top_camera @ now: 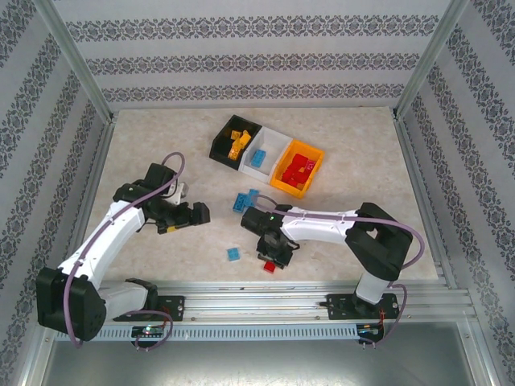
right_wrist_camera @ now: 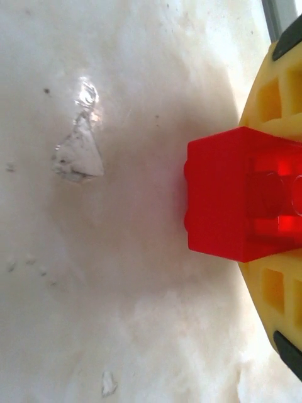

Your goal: Sort the legos into containers by color

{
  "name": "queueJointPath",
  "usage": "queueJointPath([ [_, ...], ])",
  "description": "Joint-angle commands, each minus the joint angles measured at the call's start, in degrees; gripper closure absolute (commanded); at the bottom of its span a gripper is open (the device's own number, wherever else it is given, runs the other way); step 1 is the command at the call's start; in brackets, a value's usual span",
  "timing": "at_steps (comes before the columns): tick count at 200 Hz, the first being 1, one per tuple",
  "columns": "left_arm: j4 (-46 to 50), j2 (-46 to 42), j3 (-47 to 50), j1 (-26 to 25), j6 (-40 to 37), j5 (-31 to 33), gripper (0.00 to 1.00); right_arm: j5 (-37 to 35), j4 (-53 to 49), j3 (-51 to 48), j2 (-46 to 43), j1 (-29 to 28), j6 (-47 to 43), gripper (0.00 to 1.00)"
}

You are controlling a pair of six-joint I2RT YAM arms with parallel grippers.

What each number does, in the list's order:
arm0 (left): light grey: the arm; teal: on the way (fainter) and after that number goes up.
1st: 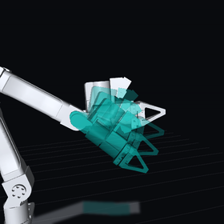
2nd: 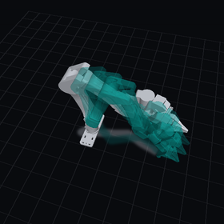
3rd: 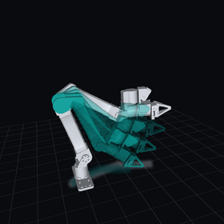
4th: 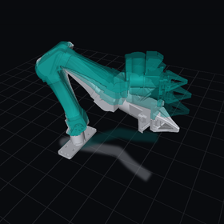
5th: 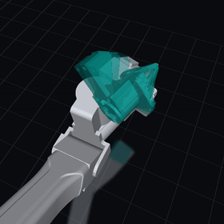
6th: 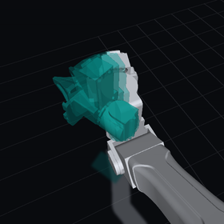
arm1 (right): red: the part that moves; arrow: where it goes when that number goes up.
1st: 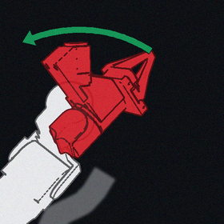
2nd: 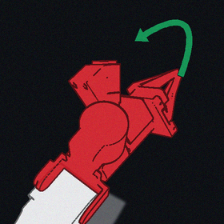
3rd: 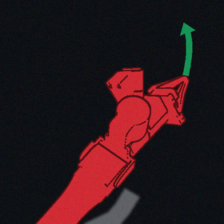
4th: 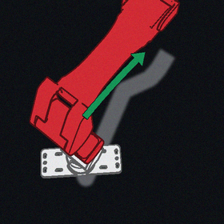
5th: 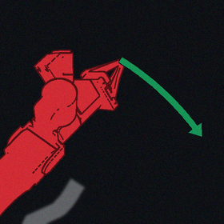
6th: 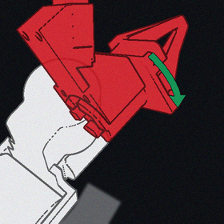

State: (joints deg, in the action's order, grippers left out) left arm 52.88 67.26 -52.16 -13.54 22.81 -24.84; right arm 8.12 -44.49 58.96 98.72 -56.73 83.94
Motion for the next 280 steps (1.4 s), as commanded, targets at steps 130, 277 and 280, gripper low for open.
queueJointPath([
  [130,-13.1,16.8,2.4,-23.3,15.7,-2.7,0.00,1.0,-11.3,42.6,13.1,40.6,-35.1,0.69],
  [277,-11.7,27.8,-4.1,-25.6,16.1,0.9,0.21,3.6,-11.9,45.1,12.2,42.0,-38.2,0.32],
  [280,-11.5,28.1,-4.3,-25.6,16.0,0.9,0.22,3.8,-11.5,43.5,11.4,41.9,-38.0,0.31],
])
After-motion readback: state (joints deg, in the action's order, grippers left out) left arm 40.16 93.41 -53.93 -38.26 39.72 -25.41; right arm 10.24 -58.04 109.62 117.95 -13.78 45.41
